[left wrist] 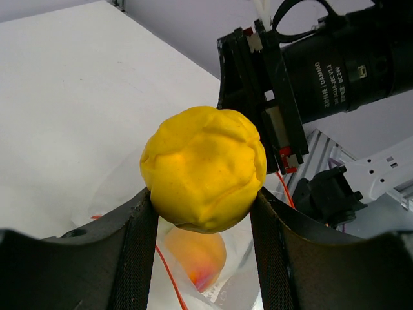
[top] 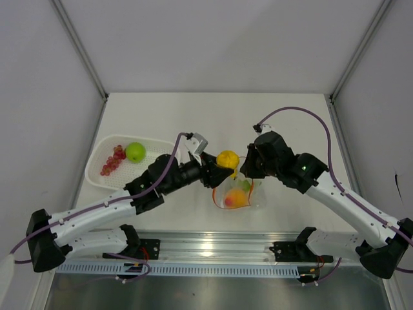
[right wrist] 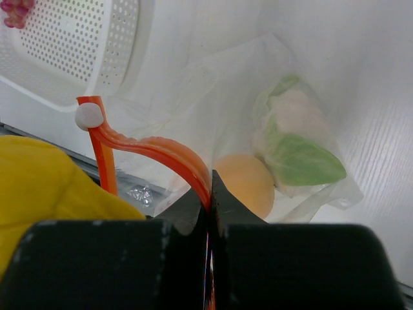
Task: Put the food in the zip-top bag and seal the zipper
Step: Place the fake fruit in the zipper food storage bag.
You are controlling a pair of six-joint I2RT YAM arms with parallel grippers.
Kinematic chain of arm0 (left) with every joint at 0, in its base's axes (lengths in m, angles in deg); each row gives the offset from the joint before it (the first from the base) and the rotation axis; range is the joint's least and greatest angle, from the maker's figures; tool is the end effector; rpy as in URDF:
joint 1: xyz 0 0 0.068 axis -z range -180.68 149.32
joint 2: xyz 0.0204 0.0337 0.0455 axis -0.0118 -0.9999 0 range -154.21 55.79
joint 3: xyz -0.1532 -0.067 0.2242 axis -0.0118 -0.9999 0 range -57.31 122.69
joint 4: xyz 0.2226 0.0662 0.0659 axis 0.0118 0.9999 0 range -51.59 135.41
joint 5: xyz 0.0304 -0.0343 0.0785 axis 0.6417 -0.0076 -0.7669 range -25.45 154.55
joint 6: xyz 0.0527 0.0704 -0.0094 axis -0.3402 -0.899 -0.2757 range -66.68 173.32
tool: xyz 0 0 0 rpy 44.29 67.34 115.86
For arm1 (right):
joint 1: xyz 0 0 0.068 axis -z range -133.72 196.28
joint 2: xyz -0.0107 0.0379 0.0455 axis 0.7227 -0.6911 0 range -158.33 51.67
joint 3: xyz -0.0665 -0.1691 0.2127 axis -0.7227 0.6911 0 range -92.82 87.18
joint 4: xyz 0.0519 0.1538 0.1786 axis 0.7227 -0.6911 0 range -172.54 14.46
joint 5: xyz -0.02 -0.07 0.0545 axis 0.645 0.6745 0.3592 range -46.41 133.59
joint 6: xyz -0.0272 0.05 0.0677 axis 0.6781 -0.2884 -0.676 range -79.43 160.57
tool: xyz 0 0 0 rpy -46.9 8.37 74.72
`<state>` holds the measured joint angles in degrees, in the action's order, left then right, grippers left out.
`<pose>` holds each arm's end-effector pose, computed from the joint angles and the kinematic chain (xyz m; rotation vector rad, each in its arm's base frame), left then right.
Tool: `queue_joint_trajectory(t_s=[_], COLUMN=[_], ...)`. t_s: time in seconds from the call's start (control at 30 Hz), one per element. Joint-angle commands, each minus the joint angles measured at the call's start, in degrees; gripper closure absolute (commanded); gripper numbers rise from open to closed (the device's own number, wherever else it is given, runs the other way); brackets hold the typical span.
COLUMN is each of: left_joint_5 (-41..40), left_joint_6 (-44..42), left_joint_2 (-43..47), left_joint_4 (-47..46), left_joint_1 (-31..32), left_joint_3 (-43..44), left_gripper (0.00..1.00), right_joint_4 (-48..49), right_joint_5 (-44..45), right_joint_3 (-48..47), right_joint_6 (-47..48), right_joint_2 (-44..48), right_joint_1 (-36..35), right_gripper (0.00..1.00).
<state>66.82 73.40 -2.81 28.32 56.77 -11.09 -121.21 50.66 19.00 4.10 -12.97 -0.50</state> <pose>0.1386 -0.2228 0.3494 0.5821 1.6191 -1.0613 0.1686 0.1653 0.3302 -0.1484 2.3704 0.5904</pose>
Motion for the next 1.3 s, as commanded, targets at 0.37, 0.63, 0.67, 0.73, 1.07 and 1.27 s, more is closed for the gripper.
queue_joint_trajectory(t_s=[0.37,0.63,0.67,0.73,1.07,1.27], left_joint_5=[-8.6,-12.5,-13.2,-14.9,-15.4,-5.4], left_joint_6=[-4.4,-5.7,-5.7,-5.4,-2.1,5.0], left_joint_2=[-5.9,0.3,1.0,3.4,7.4,7.4], left_joint_4=[-4.6,-3.6,-2.3,-0.9,11.8,10.4], left_joint_1=[2.1,2.1,2.1,2.1,1.3,1.5], left_joint_3=[0.2,-3.5,-3.6,-3.7,0.0,-6.3], left_gripper=[0.36,0.01,0.01,0.01,0.02,0.09], right_joint_4=[3.7,3.7,3.7,3.8,3.6,3.4], right_joint_5=[-5.1,-5.1,-5.1,-5.2,-5.0,-4.5], right_joint_3=[-2.7,-2.0,-2.0,-1.8,-2.1,-2.4], right_joint_6=[-1.8,-1.4,-1.4,-1.3,-0.4,-0.2], right_joint_2=[1.5,2.0,1.9,1.8,0.9,1.3], right_joint_1=[2.1,2.4,2.4,2.4,2.5,2.4], right_gripper=[1.00,1.00,1.00,1.00,1.00,1.00])
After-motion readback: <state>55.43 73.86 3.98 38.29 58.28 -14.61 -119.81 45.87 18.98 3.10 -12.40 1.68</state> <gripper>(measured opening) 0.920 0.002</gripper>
